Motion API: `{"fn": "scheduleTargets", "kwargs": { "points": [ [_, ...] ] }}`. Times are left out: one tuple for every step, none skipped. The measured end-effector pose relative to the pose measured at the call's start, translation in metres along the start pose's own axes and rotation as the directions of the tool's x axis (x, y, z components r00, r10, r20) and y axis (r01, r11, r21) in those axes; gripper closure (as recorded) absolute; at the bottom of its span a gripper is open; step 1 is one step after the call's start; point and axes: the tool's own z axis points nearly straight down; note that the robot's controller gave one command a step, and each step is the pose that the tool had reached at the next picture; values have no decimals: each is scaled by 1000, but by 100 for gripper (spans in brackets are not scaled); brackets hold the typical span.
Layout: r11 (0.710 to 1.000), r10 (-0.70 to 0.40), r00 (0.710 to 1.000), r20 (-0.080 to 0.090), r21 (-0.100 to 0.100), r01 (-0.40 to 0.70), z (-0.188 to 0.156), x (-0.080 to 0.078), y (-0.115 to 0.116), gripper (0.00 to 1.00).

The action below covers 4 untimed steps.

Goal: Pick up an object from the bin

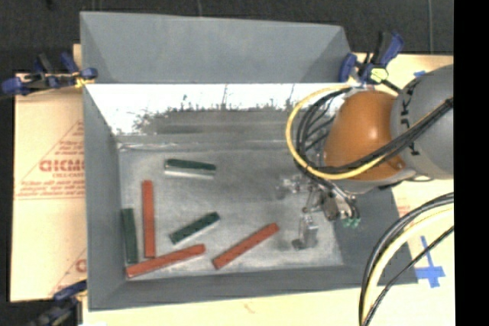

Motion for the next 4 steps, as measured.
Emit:
{"fn": "scheduleTargets", "kwargs": {
  "points": [
    [994, 109, 994, -4, 0, -109, 23, -23, 39, 100],
    [994, 107, 994, -4, 1, -107, 23, -23, 39, 0],
    [994, 106, 994, -4, 1, -106, 23, -23, 39, 0],
    [993, 119, 993, -6, 0, -119, 26, -10, 114, 100]
  ]
}}
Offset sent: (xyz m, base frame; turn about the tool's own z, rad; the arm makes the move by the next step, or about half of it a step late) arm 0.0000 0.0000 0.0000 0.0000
